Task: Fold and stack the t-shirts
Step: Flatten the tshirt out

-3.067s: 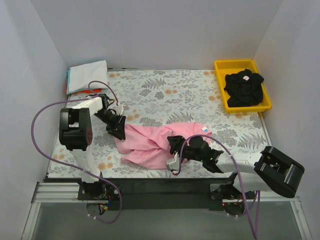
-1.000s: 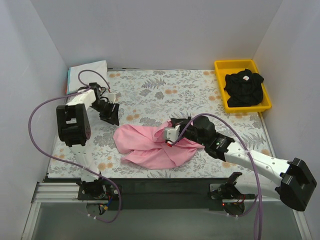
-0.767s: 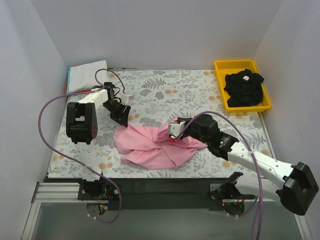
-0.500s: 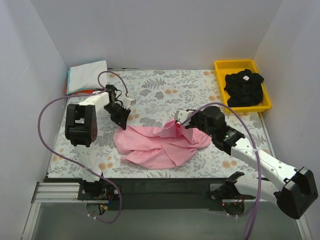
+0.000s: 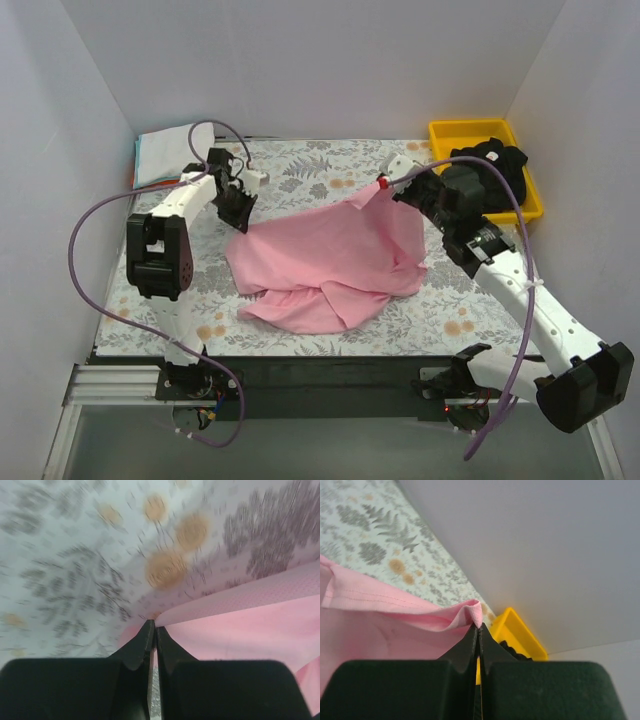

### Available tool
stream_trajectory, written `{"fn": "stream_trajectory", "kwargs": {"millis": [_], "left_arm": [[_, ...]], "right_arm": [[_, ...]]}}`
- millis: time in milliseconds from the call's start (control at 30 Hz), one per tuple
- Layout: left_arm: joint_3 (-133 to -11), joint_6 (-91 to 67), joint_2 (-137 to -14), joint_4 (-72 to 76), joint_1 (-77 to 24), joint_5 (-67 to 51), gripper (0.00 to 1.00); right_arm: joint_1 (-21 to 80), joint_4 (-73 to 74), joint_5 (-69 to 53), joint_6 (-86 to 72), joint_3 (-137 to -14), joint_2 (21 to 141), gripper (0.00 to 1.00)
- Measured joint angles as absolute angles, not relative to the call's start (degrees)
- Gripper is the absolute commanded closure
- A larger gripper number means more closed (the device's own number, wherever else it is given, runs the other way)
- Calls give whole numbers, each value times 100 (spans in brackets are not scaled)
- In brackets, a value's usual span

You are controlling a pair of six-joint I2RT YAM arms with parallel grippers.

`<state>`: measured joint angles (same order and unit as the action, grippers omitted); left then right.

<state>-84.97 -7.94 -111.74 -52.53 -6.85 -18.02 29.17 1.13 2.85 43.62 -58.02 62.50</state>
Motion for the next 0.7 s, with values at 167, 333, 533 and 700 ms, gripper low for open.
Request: {"fn": "stream_trajectory", "kwargs": {"millis": [167, 333, 533, 700], "left_arm": [[-9601, -1450, -10739, -4541, -685, -1658, 100], [-10455, -1903, -9865, -3739, -685, -1315, 100], [-9966, -2036, -7891, -2504, -685, -1059, 100], [-8667, -1979, -5728, -1448, -703, -926, 100]], "right_arm": [[2412, 169, 331, 4023, -7063, 6650, 99], [2215, 113, 467, 3883, -8119, 6670, 99], [2217, -47, 567, 3835, -8982, 6274, 99], [2224, 21, 338, 3529, -9225, 5293, 99]]}}
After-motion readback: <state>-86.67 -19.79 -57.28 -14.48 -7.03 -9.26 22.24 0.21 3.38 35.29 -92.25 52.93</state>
